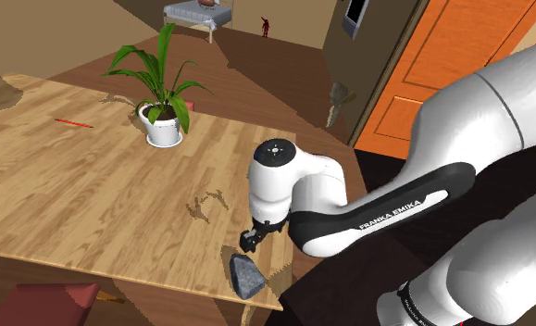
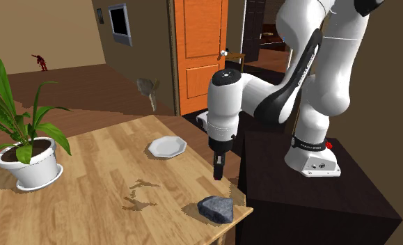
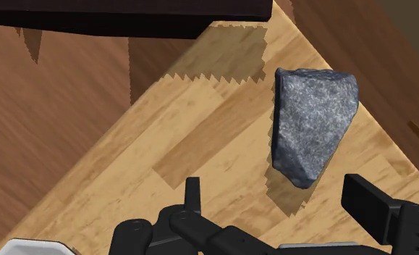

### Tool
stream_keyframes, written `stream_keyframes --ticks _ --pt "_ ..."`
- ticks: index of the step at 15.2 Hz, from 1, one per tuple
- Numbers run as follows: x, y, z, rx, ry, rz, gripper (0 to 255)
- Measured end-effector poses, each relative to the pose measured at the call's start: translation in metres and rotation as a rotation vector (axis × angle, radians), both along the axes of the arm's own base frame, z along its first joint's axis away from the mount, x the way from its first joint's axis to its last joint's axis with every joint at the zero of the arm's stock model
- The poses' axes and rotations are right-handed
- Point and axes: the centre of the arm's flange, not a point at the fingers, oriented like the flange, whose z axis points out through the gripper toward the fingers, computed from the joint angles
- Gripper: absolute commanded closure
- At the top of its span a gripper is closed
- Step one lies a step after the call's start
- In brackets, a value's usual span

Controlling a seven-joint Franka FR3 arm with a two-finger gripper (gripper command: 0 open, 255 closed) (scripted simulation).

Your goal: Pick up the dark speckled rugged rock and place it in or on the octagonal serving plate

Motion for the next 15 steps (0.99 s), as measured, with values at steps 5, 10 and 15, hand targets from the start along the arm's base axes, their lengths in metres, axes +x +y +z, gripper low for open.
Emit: stream_keyframes --ticks 5,10,15 --pt "0.010 0.026 -0.047 -0.010 -0.011 0.001 0" --pt "0.011 0.024 -0.074 -0.010 -0.013 0.001 0" --pt "0.011 0.022 -0.082 -0.011 -0.013 0.002 0"
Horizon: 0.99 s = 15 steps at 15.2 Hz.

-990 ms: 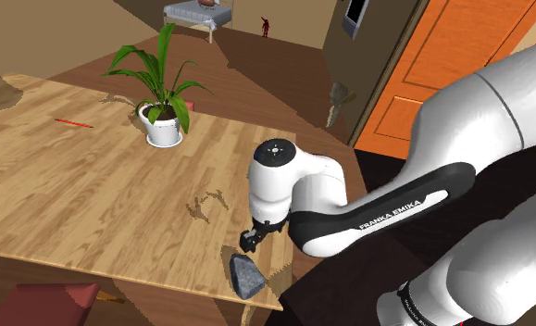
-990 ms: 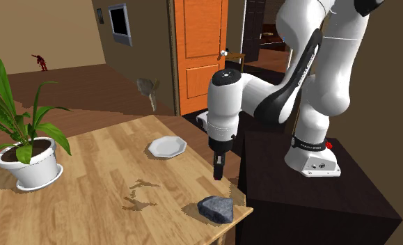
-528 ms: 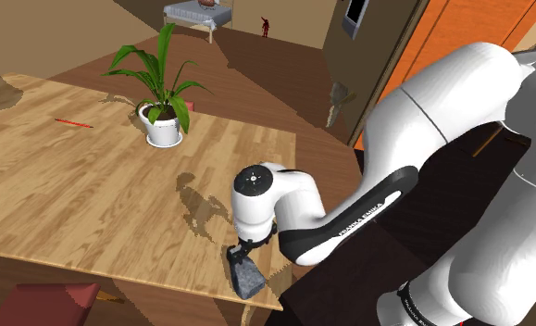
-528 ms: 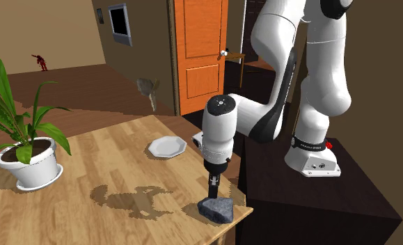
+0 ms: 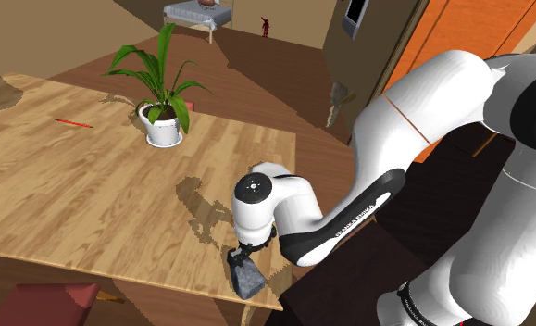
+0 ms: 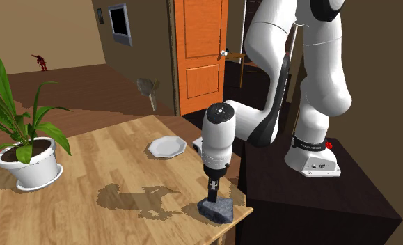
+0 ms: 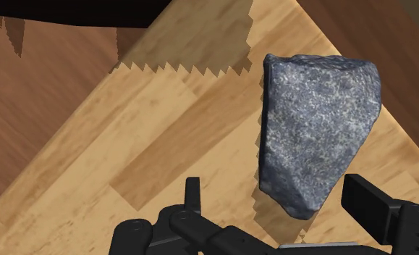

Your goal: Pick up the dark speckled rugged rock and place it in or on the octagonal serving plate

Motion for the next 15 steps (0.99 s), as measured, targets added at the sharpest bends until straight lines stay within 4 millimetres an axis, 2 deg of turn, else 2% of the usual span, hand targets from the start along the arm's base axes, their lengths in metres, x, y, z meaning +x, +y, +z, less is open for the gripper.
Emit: stream_keyframes --ticks 2,3,12,13,15 --pt "0.0000 -0.0001 -0.0001 0.000 0.000 0.000 0" --pt "0.0000 -0.0001 -0.0001 0.000 0.000 0.000 255" --pt "0.0000 -0.0001 -0.0001 0.000 0.000 0.000 255" --pt "0.0000 -0.0001 -0.0001 0.000 0.000 0.000 0" --pt "0.0070 0.0017 0.0007 0.022 0.018 -0.007 0"
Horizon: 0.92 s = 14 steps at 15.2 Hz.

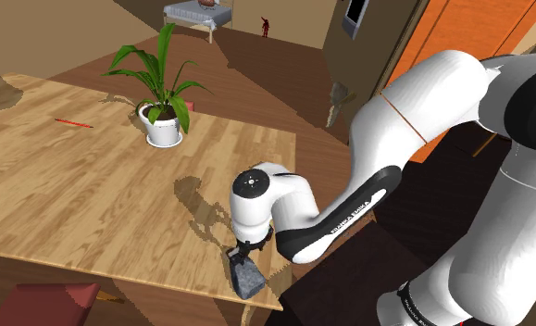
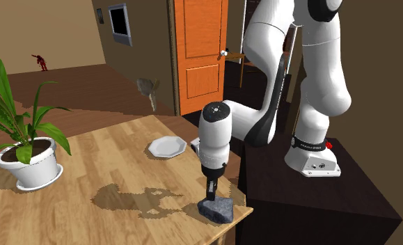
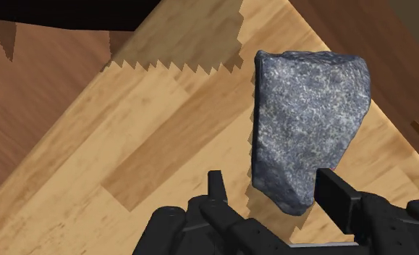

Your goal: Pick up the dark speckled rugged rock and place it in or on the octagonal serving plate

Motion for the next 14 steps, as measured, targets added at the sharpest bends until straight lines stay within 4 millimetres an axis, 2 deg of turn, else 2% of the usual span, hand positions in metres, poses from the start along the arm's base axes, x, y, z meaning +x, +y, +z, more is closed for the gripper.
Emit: stream_keyframes --ticks 2,4,10,14 --pt "0.026 0.001 -0.003 0.076 0.068 -0.030 0" --pt "0.036 0.003 -0.007 0.112 0.098 -0.042 0" --pt "0.036 0.002 -0.036 0.124 0.108 -0.045 0" --pt "0.035 0.002 -0.041 0.124 0.108 -0.045 0"
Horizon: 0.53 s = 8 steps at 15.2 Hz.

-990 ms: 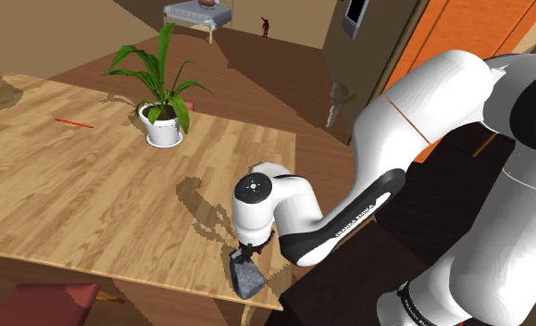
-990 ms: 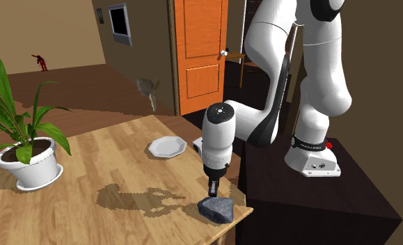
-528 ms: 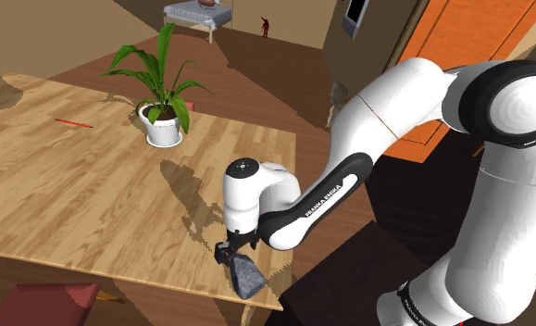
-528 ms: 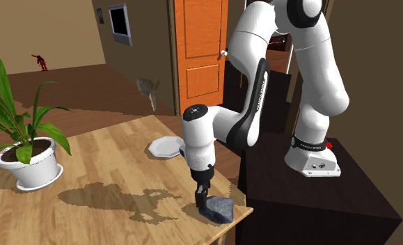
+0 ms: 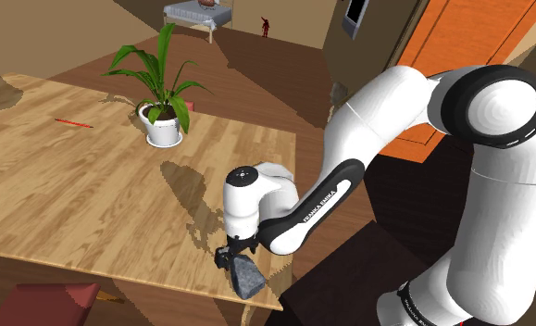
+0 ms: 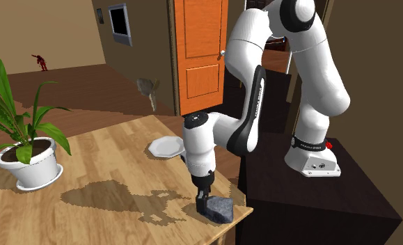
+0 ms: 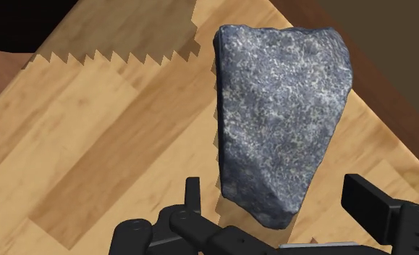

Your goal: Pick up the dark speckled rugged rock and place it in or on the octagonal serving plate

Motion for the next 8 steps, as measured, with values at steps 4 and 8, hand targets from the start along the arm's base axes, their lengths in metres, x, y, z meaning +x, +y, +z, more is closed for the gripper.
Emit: stream_keyframes --ticks 4,8 --pt "0.0001 0.0000 0.0000 0.000 0.000 0.000 255" --pt "0.0004 -0.0001 0.0001 0.000 -0.001 0.000 255"
